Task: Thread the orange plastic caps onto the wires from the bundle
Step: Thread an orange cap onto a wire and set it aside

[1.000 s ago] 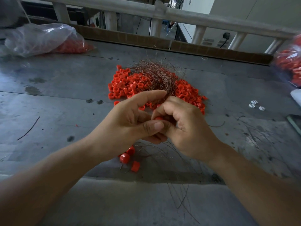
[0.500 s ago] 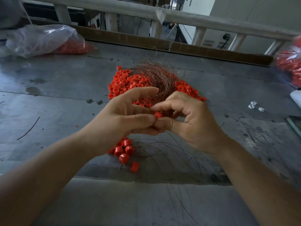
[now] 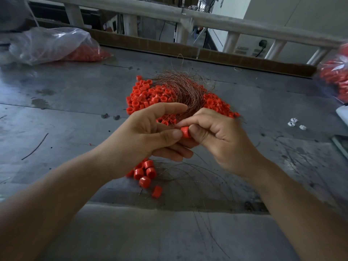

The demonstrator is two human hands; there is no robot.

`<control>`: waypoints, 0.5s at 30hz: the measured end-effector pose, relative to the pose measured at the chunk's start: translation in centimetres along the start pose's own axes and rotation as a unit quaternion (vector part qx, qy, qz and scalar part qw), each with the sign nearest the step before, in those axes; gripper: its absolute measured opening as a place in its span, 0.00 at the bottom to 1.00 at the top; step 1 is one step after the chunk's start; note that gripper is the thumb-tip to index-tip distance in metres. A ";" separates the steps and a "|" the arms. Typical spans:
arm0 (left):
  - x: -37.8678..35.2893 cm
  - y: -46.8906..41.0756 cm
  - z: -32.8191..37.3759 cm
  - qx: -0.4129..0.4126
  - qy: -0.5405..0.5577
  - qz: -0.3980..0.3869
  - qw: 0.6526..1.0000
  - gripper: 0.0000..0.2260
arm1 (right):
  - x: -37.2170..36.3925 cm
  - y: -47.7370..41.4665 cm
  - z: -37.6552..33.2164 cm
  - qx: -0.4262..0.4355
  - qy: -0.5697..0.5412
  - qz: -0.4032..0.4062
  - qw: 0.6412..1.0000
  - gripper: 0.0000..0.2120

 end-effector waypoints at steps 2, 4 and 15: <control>0.0 0.0 -0.1 0.000 0.001 0.002 1.000 0.21 | -0.1 0.0 0.1 -0.005 -0.002 -0.001 1.000 0.09; 0.0 -0.1 -0.1 0.003 -0.001 0.003 1.000 0.23 | -0.1 0.1 0.0 -0.007 -0.009 -0.001 1.000 0.09; 0.0 -0.1 -0.2 0.008 -0.001 0.008 1.000 0.24 | -0.3 0.1 0.1 -0.013 -0.010 -0.005 1.000 0.08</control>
Point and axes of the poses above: each hand's wrist, its own y-axis away from the middle knuckle, its own x-axis out of the back of the hand, z = x × y, the point moved 7 cm from there along -y, towards the middle knuckle, and after that the axes turned 3 degrees about y, right-handed, at the moved point
